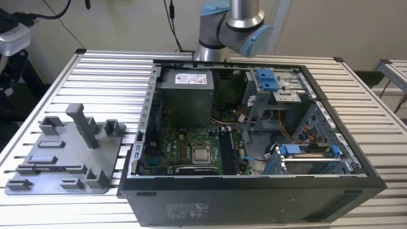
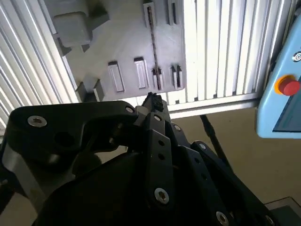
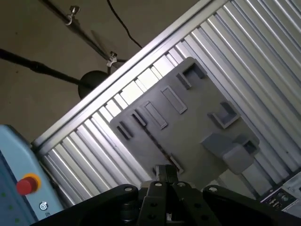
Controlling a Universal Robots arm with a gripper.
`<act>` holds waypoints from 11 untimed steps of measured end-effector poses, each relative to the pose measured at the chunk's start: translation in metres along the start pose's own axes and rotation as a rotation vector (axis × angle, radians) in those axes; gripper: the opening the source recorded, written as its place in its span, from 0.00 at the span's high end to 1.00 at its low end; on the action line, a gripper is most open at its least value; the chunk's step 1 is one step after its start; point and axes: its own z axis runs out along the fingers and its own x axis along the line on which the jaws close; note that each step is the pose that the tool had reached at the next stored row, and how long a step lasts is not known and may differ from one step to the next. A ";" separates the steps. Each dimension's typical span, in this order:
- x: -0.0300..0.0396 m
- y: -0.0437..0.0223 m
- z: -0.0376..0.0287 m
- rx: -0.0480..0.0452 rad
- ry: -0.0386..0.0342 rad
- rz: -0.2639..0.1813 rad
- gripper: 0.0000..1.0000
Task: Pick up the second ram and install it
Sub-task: 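Pick up the second ram and move it above second insertion slot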
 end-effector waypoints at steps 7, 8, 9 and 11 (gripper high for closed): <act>-0.0007 0.0005 0.0016 0.0043 0.0043 -0.115 0.89; -0.0008 0.0006 0.0018 0.0049 0.0049 -0.130 0.89; -0.0010 0.0007 0.0021 0.0055 0.0055 -0.146 0.89; -0.0012 0.0008 0.0025 0.0065 0.0066 -0.175 0.89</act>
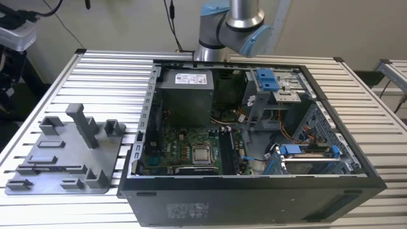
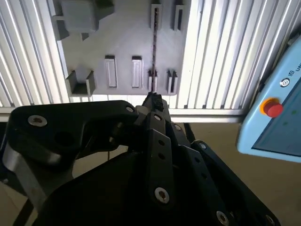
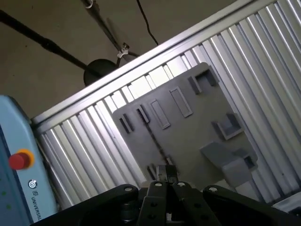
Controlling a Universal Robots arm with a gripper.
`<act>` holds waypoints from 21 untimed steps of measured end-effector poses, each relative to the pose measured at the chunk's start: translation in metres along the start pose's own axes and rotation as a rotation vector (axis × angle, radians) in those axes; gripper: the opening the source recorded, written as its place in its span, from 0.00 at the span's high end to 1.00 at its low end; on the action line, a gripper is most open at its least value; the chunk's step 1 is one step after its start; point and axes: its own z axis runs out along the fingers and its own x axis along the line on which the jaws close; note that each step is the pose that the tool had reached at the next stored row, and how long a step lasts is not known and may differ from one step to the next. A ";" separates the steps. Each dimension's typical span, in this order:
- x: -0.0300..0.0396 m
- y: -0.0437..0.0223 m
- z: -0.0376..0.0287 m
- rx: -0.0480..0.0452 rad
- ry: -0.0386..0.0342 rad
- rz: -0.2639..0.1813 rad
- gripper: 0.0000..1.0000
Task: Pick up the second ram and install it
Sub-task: 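Pick up the second ram and move it above second insertion slot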
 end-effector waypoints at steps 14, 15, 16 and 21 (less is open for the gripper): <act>-0.0030 0.0016 0.0017 0.0043 0.0047 -0.103 0.89; -0.0033 0.0017 0.0018 0.0045 0.0049 -0.108 0.89; -0.0036 0.0019 0.0019 0.0050 0.0050 -0.114 0.89; -0.0056 0.0030 0.0033 0.0161 0.0024 -0.144 0.89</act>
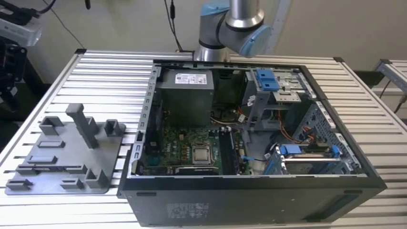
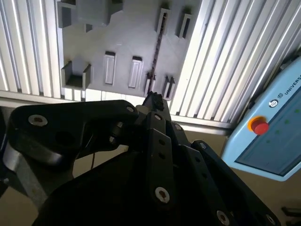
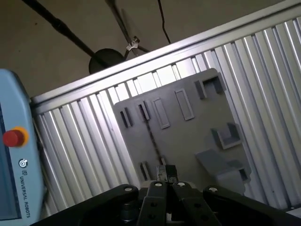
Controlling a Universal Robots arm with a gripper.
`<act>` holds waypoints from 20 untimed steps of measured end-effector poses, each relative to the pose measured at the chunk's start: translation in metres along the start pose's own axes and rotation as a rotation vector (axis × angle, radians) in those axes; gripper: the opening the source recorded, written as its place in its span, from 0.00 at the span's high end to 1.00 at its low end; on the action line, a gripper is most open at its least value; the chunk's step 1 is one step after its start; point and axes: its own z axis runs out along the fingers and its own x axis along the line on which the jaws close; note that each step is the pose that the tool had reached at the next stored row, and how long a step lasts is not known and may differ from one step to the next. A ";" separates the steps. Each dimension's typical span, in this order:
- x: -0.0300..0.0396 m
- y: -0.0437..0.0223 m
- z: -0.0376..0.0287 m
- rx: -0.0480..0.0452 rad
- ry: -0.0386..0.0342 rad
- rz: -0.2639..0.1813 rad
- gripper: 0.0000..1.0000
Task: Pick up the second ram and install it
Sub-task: 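Pick up the second ram and move it above second insertion slot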
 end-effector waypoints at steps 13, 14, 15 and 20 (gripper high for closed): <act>-0.0023 0.0008 0.0021 0.0196 -0.0044 -0.036 0.89; -0.0023 0.0008 0.0021 0.0196 -0.0044 -0.036 0.89; -0.0023 0.0008 0.0021 0.0196 -0.0044 -0.036 0.89; -0.0023 0.0008 0.0021 0.0197 -0.0044 -0.037 0.89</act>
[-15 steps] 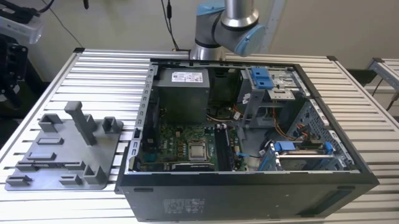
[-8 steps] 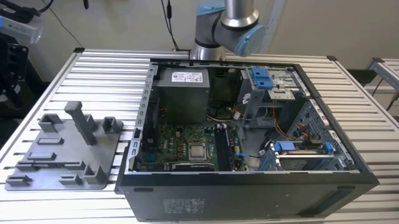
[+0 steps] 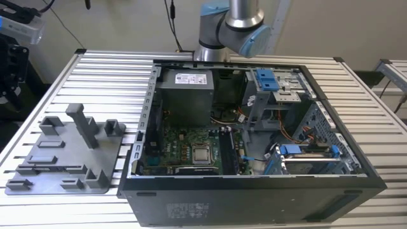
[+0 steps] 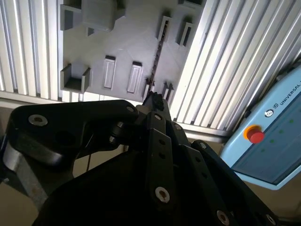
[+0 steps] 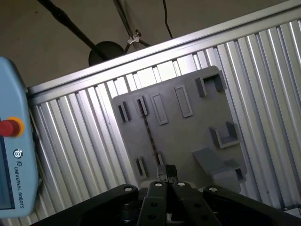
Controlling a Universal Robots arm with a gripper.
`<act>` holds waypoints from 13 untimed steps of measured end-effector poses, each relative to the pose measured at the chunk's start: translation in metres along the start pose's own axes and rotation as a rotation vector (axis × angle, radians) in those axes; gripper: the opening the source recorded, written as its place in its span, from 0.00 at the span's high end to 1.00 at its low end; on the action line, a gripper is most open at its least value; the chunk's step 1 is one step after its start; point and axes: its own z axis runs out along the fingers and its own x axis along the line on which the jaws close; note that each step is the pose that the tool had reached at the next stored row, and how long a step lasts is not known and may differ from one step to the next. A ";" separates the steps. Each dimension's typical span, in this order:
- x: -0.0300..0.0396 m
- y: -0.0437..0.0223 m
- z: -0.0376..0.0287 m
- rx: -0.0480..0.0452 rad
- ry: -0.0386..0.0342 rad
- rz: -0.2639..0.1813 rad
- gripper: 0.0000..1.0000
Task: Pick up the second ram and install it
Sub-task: 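Pick up the second ram and move it above second insertion slot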
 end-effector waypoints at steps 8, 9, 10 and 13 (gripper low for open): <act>0.0000 0.0000 0.0000 0.0000 0.0001 -0.001 0.70; 0.0000 0.0000 0.0000 0.0000 0.0001 -0.001 0.70; 0.0000 0.0000 0.0000 0.0000 0.0001 -0.001 0.70; 0.0000 0.0000 0.0000 0.0000 0.0001 -0.003 0.70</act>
